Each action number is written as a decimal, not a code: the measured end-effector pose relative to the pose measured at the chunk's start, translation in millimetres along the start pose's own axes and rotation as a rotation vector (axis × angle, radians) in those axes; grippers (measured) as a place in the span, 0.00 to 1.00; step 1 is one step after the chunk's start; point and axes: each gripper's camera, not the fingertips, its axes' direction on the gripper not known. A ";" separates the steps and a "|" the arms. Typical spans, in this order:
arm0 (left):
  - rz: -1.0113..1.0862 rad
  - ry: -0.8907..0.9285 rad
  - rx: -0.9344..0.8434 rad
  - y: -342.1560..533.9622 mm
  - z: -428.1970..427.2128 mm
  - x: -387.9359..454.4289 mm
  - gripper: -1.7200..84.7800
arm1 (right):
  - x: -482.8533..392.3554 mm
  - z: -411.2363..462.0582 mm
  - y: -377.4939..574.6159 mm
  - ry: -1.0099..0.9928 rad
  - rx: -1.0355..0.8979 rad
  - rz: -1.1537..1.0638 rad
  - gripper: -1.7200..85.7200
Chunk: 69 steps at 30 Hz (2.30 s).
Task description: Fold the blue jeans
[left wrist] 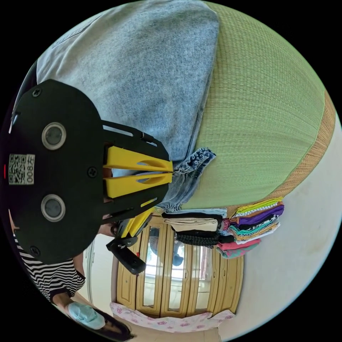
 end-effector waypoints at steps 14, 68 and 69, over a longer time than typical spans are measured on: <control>0.285 0.015 -0.013 1.0 53.9 86.0 0.04 | 77.8 -35.7 38.0 -0.119 0.127 0.172 0.05; 0.701 -0.759 -0.320 10.2 313.4 302.3 0.03 | 335.8 -99.9 234.8 -0.314 0.345 0.779 0.03; 0.696 -0.755 -0.296 12.2 305.8 302.8 0.03 | 332.9 -104.5 236.1 -0.295 0.360 0.788 0.03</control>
